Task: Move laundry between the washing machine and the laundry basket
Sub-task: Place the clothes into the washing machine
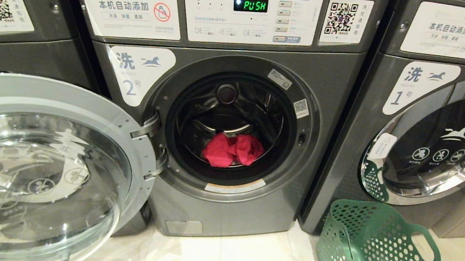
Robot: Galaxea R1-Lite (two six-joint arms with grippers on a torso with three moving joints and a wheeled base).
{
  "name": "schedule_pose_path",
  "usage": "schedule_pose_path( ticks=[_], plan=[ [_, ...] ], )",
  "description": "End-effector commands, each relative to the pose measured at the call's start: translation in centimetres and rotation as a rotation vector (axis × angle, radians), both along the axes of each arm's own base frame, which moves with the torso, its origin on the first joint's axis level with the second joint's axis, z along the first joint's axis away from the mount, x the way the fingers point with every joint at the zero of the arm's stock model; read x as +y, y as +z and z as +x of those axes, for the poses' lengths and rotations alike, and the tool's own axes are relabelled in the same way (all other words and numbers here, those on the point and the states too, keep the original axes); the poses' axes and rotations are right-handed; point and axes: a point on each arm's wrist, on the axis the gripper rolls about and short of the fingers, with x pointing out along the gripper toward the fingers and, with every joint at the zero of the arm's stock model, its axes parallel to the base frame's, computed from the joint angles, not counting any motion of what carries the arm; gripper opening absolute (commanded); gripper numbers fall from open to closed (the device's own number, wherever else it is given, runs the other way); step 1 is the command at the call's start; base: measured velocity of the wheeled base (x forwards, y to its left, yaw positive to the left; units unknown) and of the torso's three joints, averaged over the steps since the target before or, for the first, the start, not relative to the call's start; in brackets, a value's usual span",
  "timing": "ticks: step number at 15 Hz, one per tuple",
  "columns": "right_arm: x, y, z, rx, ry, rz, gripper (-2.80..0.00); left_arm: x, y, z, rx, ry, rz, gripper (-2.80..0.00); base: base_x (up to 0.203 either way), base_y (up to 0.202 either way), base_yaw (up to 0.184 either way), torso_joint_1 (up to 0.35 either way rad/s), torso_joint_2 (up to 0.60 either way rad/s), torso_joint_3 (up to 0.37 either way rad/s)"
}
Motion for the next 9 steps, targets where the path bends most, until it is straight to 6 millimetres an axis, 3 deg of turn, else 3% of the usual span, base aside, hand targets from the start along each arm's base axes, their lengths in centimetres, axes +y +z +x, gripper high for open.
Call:
schedule_pose_path(
  ticks=[1, 9],
  plan=[
    [0.00, 0.00, 0.01, 0.001, 0.000, 0.000, -2.80, 0.00, -0.02, 0.01, 0.002, 0.000, 0.000, -2.80, 0.000, 0.000, 0.000, 0.003, 0.01, -0.026],
    [0.00, 0.00, 0.01, 0.001, 0.000, 0.000, -2.80, 0.00, -0.02, 0.02, 0.002, 0.000, -0.002, -2.80, 0.000, 0.000, 0.000, 0.003, 0.00, -0.173]
  ],
)
